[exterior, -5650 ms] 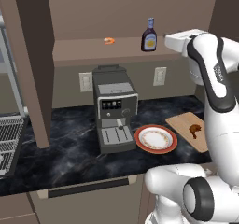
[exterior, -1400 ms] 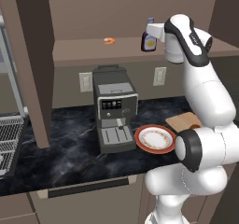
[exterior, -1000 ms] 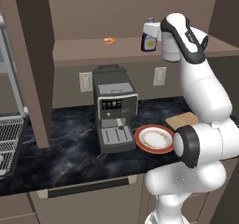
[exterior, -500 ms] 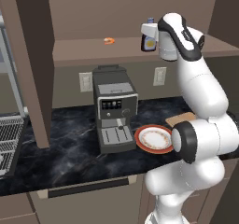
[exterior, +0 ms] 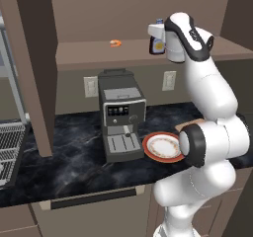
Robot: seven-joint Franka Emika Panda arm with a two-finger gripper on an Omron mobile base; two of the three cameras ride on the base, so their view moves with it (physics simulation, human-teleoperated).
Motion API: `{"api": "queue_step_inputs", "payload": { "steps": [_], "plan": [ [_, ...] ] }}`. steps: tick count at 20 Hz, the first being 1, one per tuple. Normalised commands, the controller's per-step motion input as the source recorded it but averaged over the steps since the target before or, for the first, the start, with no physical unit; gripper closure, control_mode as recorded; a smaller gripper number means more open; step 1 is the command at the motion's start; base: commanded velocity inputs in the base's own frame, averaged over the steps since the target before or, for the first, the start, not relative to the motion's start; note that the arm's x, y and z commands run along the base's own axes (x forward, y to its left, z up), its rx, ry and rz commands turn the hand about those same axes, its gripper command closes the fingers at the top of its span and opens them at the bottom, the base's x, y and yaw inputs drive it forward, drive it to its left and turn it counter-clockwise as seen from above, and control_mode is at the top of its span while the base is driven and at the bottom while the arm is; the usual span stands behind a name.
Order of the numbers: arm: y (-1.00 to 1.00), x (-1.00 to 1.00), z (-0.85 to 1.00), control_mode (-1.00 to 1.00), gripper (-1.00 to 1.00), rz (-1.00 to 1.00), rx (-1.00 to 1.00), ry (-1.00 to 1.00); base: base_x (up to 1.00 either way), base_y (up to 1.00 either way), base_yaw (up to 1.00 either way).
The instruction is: Pick the chicken drumstick from the plate and place it on the cutting board. Then pick the condiment bottle from the cabinet and place it next to the cutting board.
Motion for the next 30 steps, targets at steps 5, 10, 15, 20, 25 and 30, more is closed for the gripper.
{"api": "queue_step_inputs", "payload": {
  "steps": [5,10,15,20,25,30],
  "plan": [
    [0.00,0.11,0.00,-1.00,-1.00,-0.01,0.00,0.00,0.00,0.00,0.00],
    [0.00,0.08,0.00,-1.00,-1.00,-0.01,0.00,0.00,0.00,0.00,0.00],
    [0.00,0.07,0.00,-1.00,-1.00,-0.01,0.00,0.00,0.00,0.00,0.00],
    [0.00,0.08,-0.03,-1.00,-1.00,-0.01,-0.01,0.00,0.00,0.00,0.00],
    [0.00,0.13,-0.07,-1.00,-1.00,-0.01,-0.01,0.00,0.00,0.00,0.00],
    [0.00,0.17,-0.05,-1.00,-1.00,-0.01,0.00,0.00,0.00,0.00,0.00]
  ]
}}
